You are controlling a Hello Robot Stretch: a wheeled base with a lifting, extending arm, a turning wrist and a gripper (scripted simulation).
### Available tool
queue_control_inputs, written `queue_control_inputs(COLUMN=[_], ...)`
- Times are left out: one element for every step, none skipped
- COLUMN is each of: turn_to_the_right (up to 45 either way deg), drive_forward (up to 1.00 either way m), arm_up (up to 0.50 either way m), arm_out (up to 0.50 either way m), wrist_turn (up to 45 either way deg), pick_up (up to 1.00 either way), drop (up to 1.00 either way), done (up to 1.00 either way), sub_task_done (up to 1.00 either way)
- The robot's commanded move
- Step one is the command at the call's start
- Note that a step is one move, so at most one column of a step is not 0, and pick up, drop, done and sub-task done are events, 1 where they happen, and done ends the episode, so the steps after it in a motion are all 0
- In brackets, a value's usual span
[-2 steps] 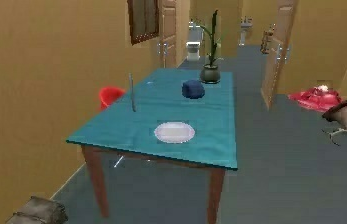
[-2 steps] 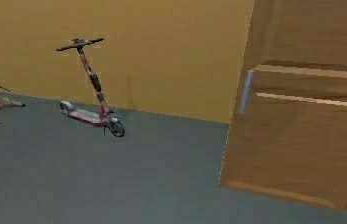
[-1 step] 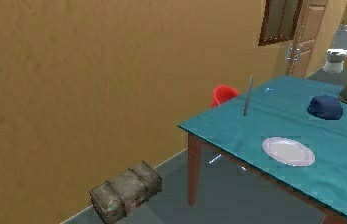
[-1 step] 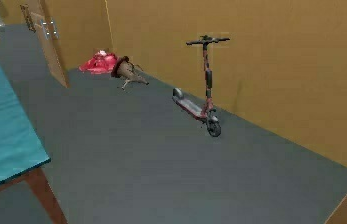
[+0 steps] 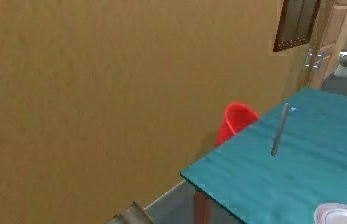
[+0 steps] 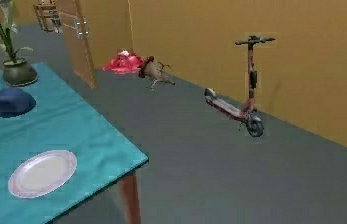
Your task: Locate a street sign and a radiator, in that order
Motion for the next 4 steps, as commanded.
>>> queue_control_inputs(turn_to_the_right=[-9.0, 0.0, -45.0, -45.0], drive_forward=[0.0, 0.25, 0.0, 0.0], arm_up=[0.0, 0.0, 0.0, 0.0], arm_out=[0.0, 0.0, 0.0, 0.0], wrist_turn=[0.0, 0.0, 0.0, 0.0], pick_up=[0.0, 0.0, 0.0, 0.0], drop=[0.0, 0.0, 0.0, 0.0], done=[0.0, 0.0, 0.0, 0.0], sub_task_done=[0.0, 0.0, 0.0, 0.0])
